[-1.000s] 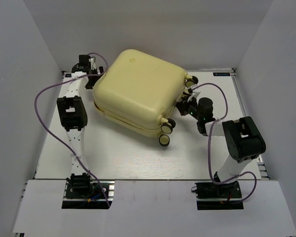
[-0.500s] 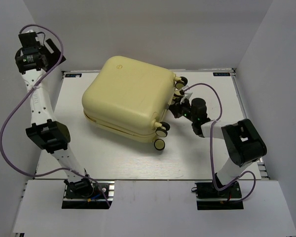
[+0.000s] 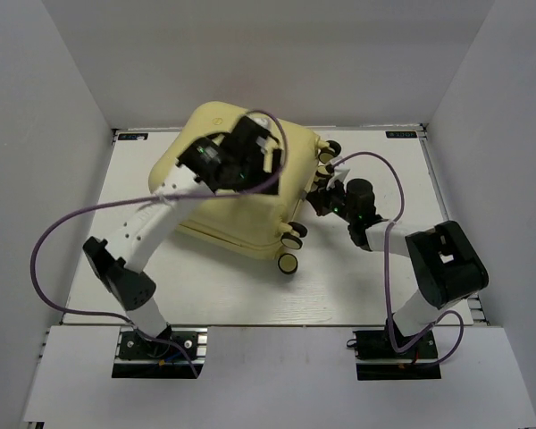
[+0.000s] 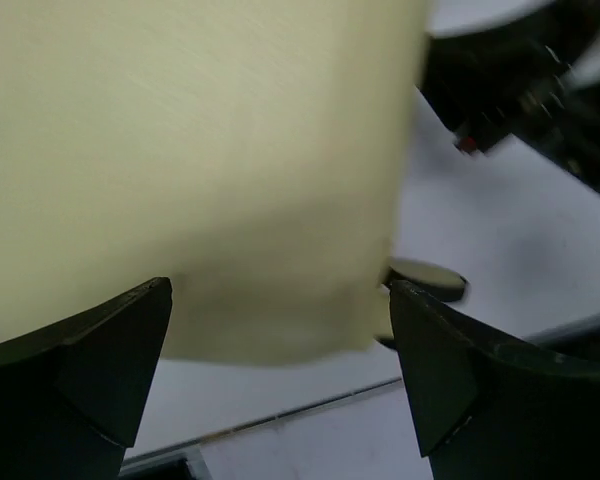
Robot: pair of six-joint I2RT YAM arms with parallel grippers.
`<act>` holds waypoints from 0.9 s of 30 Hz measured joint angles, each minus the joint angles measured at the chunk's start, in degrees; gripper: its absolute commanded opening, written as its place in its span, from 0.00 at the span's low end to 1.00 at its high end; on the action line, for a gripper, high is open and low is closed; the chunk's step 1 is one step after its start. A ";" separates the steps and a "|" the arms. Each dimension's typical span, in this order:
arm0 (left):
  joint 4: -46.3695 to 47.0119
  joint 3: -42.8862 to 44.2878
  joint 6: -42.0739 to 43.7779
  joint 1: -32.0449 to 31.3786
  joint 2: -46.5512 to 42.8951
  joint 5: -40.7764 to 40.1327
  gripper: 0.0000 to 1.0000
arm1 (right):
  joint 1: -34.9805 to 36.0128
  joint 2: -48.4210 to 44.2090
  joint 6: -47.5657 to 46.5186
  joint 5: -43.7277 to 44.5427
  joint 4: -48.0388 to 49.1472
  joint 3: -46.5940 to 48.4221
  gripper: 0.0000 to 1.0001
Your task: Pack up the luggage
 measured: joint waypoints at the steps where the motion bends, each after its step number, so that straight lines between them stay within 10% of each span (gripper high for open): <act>1: -0.22 -1.22 -1.40 -4.94 -0.92 -2.54 1.00 | 0.09 -0.57 -0.09 0.15 -0.46 -0.37 0.00; 11: -1.64 -8.31 -15.54 -28.85 -6.10 -18.38 1.00 | 0.44 -7.39 -2.40 0.50 -4.57 -5.16 0.00; 27: 2.69 -21.88 -31.34 -32.20 -3.17 -20.13 0.81 | 0.55 -12.07 -3.45 2.10 -5.44 -9.27 0.00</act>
